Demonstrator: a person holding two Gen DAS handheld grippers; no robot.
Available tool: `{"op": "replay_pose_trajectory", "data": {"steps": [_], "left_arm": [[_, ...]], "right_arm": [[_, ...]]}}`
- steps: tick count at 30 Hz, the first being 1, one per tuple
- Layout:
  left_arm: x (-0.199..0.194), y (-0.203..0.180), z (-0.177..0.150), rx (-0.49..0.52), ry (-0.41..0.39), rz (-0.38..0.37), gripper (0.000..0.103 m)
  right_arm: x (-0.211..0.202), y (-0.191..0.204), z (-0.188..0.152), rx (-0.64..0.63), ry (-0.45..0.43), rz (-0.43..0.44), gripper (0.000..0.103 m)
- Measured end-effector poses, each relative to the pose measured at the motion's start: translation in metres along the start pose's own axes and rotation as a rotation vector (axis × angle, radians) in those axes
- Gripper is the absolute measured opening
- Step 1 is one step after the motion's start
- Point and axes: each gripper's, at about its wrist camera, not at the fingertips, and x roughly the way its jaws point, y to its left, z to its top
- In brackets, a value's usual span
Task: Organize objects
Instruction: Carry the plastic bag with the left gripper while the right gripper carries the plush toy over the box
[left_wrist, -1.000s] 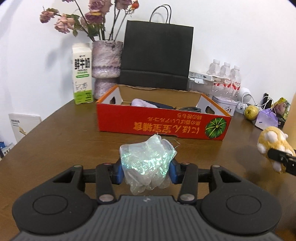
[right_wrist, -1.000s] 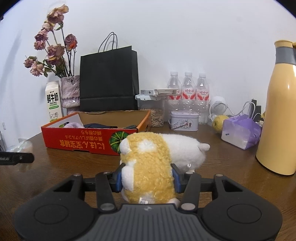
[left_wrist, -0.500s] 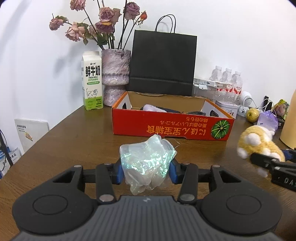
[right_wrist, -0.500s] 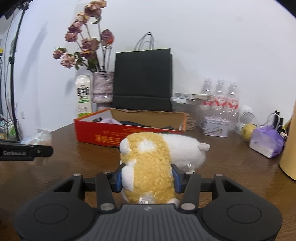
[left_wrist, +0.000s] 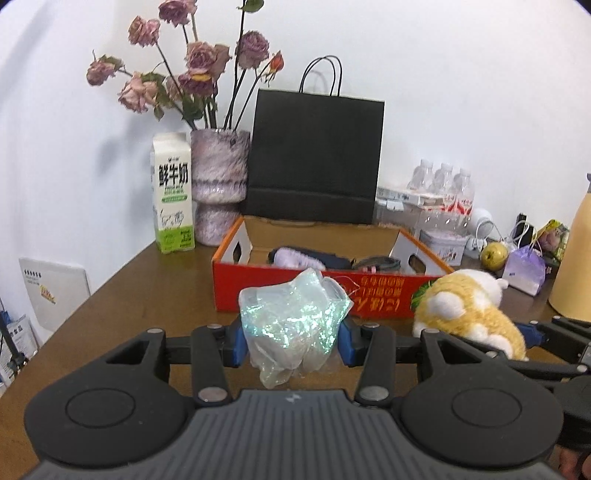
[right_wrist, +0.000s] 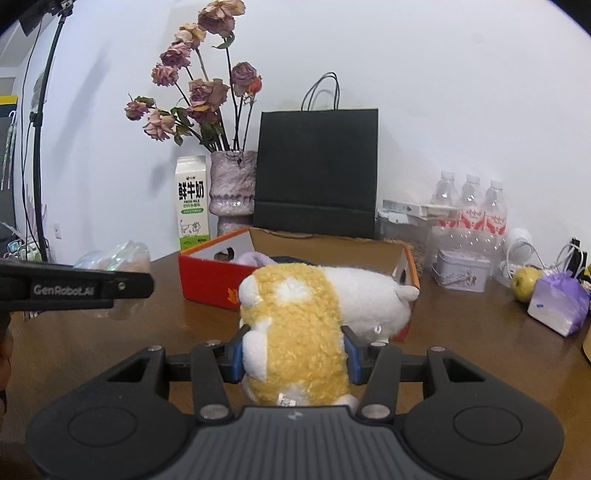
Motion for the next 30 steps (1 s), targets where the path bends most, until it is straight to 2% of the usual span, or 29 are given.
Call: {"op": "replay_pose_trajectory", "data": {"steps": [17, 30], "left_arm": [[0.048, 0.002, 0.040, -0.032, -0.052, -0.015, 0.046], [0.101, 0.004, 0.059, -0.027, -0.061, -0.024, 0.046]], "right_arm": [[0.051, 0.009, 0.038, -0.006, -0.040, -0.011, 0.048], [0.105, -0.009, 0.060, 0.031, -0.080, -0.019, 0.048]]}}
